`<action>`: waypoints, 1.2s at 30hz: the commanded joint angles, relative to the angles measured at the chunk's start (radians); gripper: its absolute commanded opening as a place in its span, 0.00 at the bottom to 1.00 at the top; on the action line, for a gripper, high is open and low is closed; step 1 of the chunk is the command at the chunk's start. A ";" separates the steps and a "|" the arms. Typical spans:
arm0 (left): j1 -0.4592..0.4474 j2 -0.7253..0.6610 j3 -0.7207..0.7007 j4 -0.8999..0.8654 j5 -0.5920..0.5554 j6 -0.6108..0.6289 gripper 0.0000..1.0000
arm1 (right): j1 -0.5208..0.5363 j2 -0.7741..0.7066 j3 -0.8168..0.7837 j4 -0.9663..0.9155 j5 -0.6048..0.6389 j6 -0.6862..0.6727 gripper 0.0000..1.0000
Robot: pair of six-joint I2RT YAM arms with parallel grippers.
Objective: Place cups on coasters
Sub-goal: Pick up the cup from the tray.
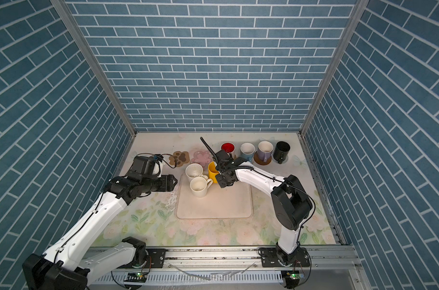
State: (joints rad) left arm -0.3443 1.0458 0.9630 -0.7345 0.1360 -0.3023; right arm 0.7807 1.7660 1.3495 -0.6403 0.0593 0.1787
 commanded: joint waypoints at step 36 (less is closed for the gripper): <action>0.008 -0.060 -0.020 -0.007 -0.052 0.001 0.99 | -0.003 -0.028 0.420 -0.144 0.063 -0.063 0.00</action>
State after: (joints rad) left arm -0.3443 0.9920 0.9585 -0.7391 0.0734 -0.3004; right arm 0.7803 1.7111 1.6718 -0.7891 0.0990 0.1555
